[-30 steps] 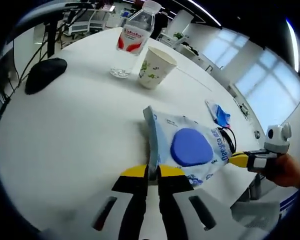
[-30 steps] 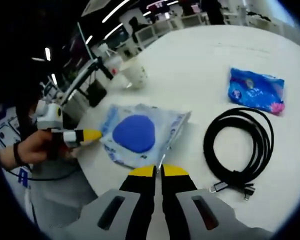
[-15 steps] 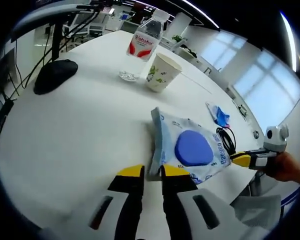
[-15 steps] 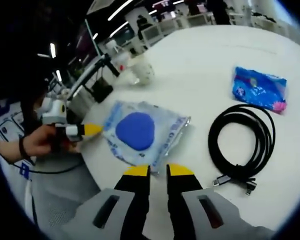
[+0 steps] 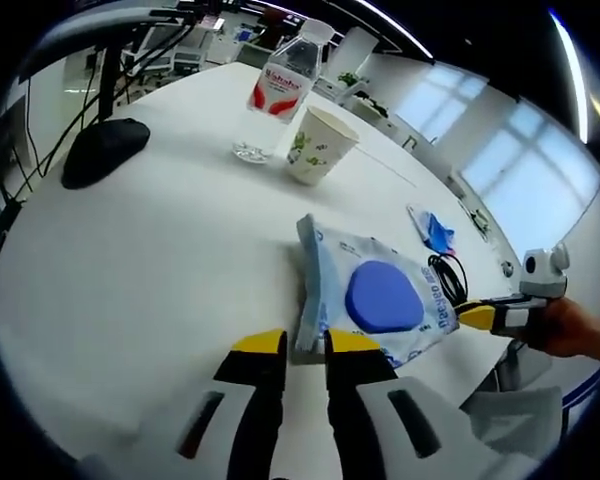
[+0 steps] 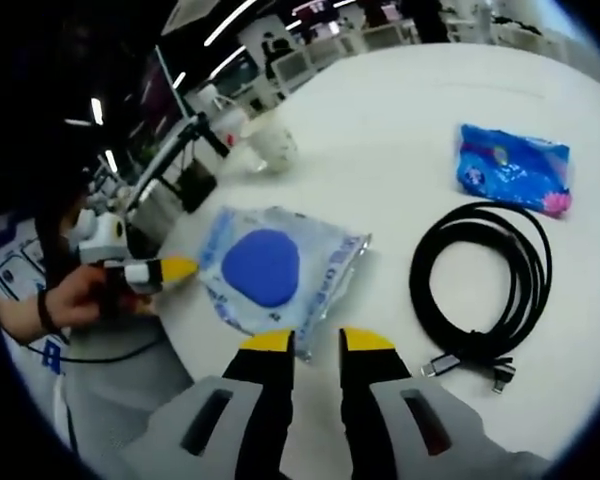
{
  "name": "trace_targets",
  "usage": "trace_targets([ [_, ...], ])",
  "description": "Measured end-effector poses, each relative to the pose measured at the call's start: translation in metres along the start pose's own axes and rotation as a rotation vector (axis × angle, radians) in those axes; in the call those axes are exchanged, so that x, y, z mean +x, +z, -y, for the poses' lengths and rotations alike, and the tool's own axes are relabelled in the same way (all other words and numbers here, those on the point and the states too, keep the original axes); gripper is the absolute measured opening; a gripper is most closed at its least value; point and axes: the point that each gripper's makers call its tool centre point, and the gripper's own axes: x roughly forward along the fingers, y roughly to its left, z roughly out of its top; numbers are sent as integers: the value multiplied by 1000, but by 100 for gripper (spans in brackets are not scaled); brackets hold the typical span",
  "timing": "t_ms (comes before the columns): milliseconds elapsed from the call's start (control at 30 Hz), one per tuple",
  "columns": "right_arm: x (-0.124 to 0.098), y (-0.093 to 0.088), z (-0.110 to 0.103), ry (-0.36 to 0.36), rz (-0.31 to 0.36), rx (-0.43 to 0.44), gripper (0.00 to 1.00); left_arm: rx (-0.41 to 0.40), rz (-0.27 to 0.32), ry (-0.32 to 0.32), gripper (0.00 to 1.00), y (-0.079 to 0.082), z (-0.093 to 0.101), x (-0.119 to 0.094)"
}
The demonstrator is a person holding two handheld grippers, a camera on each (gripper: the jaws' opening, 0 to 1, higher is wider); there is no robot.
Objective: Arrange the tabletop items into an orderly group along one side of the table until the central work area is clear of visible clutter.
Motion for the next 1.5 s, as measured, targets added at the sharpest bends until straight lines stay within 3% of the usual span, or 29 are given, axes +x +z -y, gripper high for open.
trace_targets([
  [367,5,13,0,-5,1,-23,0,-22,-3,-26,2,4,9,7],
  [900,-12,36,19,-18,59,-35,0,22,-2,-76,0,26,33,32],
  [1200,-21,66,30,-25,101,-56,0,25,7,-111,0,42,51,49],
  [1400,-20,100,46,-41,103,-101,0,16,9,-125,0,50,65,68],
  [1500,-18,119,49,-49,115,-127,0,-13,21,-93,0,53,64,76],
])
